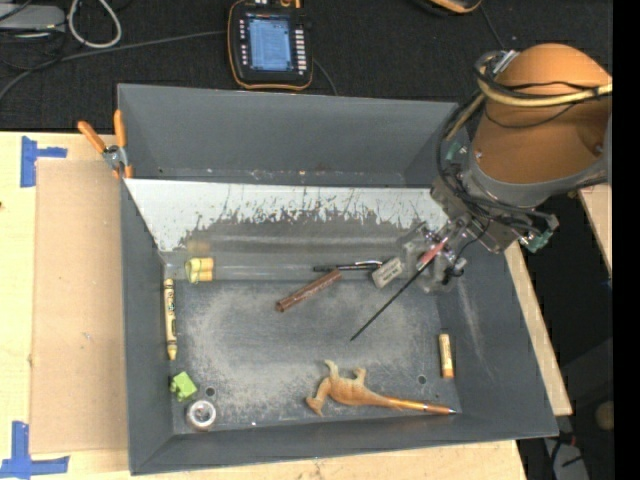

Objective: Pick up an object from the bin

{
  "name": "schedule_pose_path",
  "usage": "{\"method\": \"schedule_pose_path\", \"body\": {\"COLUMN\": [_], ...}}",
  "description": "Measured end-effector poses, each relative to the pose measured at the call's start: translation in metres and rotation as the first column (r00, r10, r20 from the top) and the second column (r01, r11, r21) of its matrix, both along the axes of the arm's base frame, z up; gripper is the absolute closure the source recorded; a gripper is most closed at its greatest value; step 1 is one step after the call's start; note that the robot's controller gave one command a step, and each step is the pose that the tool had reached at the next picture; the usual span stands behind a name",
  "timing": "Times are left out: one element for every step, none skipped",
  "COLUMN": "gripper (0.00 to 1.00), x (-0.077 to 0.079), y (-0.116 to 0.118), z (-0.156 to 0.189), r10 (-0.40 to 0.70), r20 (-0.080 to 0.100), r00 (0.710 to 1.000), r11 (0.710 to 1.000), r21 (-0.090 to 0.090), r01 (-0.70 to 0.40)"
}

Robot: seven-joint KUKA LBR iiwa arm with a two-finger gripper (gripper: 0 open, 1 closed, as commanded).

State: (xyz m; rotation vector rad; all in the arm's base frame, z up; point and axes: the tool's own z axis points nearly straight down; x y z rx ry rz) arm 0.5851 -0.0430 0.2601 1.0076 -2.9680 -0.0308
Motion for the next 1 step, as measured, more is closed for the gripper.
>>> {"method": "schedule_pose_path", "body": {"gripper": [1.00], "x": [0.0047], "y": [-0.0003], "z": [0.0000], "r10": [0.029], "r20": [0.002], "r00": [1.000], "r11": [1.000], "r21": [0.000], "r01": [-0.029]}}
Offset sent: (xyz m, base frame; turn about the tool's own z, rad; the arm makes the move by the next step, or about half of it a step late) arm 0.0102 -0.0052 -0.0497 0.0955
